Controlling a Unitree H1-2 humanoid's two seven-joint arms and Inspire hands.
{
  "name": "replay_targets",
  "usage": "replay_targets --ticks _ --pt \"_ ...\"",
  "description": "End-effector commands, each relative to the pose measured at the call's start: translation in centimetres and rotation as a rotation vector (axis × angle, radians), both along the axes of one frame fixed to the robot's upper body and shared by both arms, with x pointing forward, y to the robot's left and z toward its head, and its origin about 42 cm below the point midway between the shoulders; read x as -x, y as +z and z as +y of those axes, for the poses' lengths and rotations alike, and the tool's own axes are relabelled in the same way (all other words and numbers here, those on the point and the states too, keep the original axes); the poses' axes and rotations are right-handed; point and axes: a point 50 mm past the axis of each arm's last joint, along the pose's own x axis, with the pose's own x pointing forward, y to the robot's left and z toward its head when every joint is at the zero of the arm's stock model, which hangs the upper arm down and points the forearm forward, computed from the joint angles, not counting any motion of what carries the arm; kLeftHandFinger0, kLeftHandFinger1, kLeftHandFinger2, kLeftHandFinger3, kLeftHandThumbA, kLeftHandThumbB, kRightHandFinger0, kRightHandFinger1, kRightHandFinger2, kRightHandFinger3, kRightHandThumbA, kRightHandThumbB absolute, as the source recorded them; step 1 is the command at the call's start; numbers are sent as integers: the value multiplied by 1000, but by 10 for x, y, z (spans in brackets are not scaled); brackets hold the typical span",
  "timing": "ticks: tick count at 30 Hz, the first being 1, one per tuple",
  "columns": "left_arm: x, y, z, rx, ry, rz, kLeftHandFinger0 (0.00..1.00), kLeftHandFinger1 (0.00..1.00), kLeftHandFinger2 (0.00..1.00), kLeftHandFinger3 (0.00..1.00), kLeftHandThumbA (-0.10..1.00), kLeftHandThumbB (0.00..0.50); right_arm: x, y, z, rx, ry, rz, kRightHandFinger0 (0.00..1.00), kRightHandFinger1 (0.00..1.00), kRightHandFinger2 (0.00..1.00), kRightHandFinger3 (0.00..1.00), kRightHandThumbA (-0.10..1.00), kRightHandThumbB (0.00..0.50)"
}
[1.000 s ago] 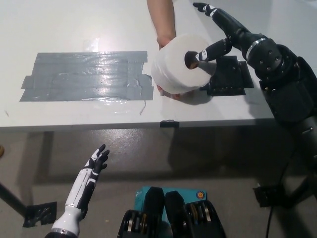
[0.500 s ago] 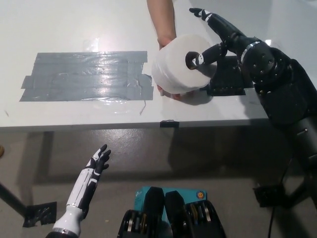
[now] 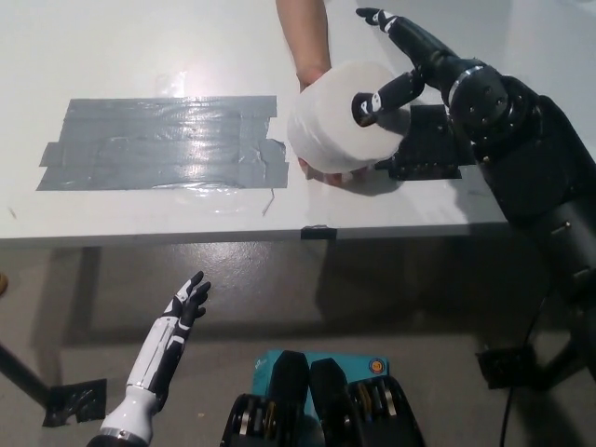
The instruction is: A person hands over a roll of toilet paper to the robot , and the robot inserts its right thumb into the hole in the centre to grab the roll, and then places it on the balck area on the desk.
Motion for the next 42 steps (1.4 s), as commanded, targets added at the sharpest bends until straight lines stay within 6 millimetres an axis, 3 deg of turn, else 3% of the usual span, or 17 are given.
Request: replay_targets --ticks 1,10,16,26,27,28,29,30,31,32,33,34,35,37,39,40,42 --pt "-6 16 -1 -10 -22 -71 986 1000 1000 1000 1000 69 -12 50 19 75 18 -121 1000 1000 1000 1000 1000 437" --pt "-7 18 -2 -22 -31 -86 985 1000 1000 1000 1000 59 -24 51 21 143 -11 -103 1000 1000 1000 1000 943 440" --pt "-8 21 -3 -34 -34 -94 965 1000 1000 1000 1000 73 -24 47 37 321 9 -133 1000 1000 1000 1000 1000 445" --pt "-11 25 -5 -60 -52 -106 937 1000 1000 1000 1000 66 -19 28 57 409 52 -153 1000 1000 1000 1000 987 421" --pt "-11 25 -5 -60 -55 -106 937 1000 1000 1000 1000 67 -19 27 58 406 53 -155 1000 1000 1000 1000 945 394" --pt "-12 25 -5 -59 -57 -103 944 1000 1000 1000 1000 57 -18 22 60 390 50 -157 1000 1000 1000 1000 730 337" --pt "-12 25 -5 -59 -58 -103 946 1000 1000 1000 1000 52 -17 21 61 384 48 -159 929 952 1000 1000 603 250" --pt "-12 25 -5 -63 -58 -103 946 1000 1000 1000 1000 55 -17 17 63 382 45 -166 683 687 761 990 448 200" --pt "-12 26 -5 -68 -58 -104 940 1000 1000 1000 1000 51 -16 16 65 384 43 -172 474 493 583 791 330 186" --pt "-12 26 -5 -68 -58 -105 938 1000 1000 1000 1000 48 -16 14 65 388 41 -181 319 411 513 707 236 184" --pt "-12 26 -5 -67 -59 -105 938 1000 1000 1000 1000 53 -15 9 65 378 34 -189 123 242 386 489 78 176" --pt "-12 26 -5 -66 -60 -105 937 1000 1000 1000 1000 54 -15 7 65 372 31 -191 42 199 350 427 -9 172" --pt "-13 26 -5 -68 -60 -103 942 1000 1000 1000 1000 68 -15 6 63 363 25 -171 8 146 333 384 -82 212" --pt "-10 25 -4 -76 -64 -100 945 1000 1000 1000 1000 62 -15 -3 57 320 16 -105 28 277 605 542 -99 233" --pt "-6 23 -5 -79 -68 -96 943 1000 1000 1000 1000 61 -15 -11 49 246 11 -49 22 416 832 679 -100 221" --pt "-4 22 -6 -76 -71 -90 946 1000 1000 1000 1000 55 -16 -15 45 210 -7 -27 61 501 906 709 -100 187" --pt "-5 22 -6 -73 -72 -93 946 1000 1000 1000 1000 39 -17 -16 37 168 -27 -7 116 592 973 761 -100 190"
